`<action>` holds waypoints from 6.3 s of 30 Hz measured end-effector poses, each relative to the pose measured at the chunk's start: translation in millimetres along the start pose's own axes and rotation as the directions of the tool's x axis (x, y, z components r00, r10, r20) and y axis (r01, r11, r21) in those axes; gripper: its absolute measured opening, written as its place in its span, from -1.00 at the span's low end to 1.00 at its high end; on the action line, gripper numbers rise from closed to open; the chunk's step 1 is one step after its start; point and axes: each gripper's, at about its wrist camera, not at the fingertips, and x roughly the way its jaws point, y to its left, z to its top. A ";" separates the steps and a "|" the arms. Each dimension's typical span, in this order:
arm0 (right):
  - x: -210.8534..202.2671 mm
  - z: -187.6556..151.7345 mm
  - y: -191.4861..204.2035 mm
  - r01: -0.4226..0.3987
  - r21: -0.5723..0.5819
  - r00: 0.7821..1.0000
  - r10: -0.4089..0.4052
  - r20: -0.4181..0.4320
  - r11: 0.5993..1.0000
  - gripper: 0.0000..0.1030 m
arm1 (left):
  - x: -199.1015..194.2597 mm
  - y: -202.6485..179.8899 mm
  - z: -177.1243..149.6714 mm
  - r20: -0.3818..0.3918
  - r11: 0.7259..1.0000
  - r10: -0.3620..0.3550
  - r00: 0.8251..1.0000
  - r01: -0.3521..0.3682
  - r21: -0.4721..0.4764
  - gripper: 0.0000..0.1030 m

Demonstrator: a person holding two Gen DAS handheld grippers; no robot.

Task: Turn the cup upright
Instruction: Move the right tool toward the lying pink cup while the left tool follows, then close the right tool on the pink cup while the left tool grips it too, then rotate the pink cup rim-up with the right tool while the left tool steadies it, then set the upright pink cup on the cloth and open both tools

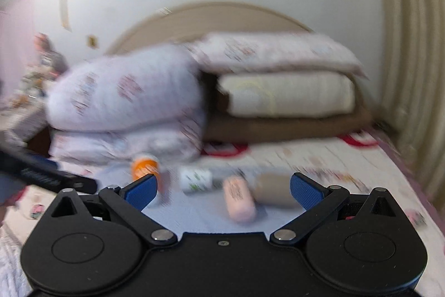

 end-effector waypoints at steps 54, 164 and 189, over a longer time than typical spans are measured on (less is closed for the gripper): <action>305.9 -82.6 -69.0 -0.112 0.030 0.899 0.114 -0.423 0.993 0.48 | 311.9 -32.4 11.5 -0.076 0.878 -0.398 0.914 0.355 -0.322 0.72; 277.7 -121.3 72.9 -0.243 -0.353 0.968 0.200 -0.154 0.903 0.31 | 224.6 52.1 -40.2 0.048 0.921 -0.349 0.936 0.352 -0.168 0.12; 293.4 -115.1 63.1 -0.214 -0.254 0.972 0.180 -0.150 0.943 0.31 | 219.6 43.7 -43.5 0.087 0.910 -0.389 0.917 0.397 -0.117 0.11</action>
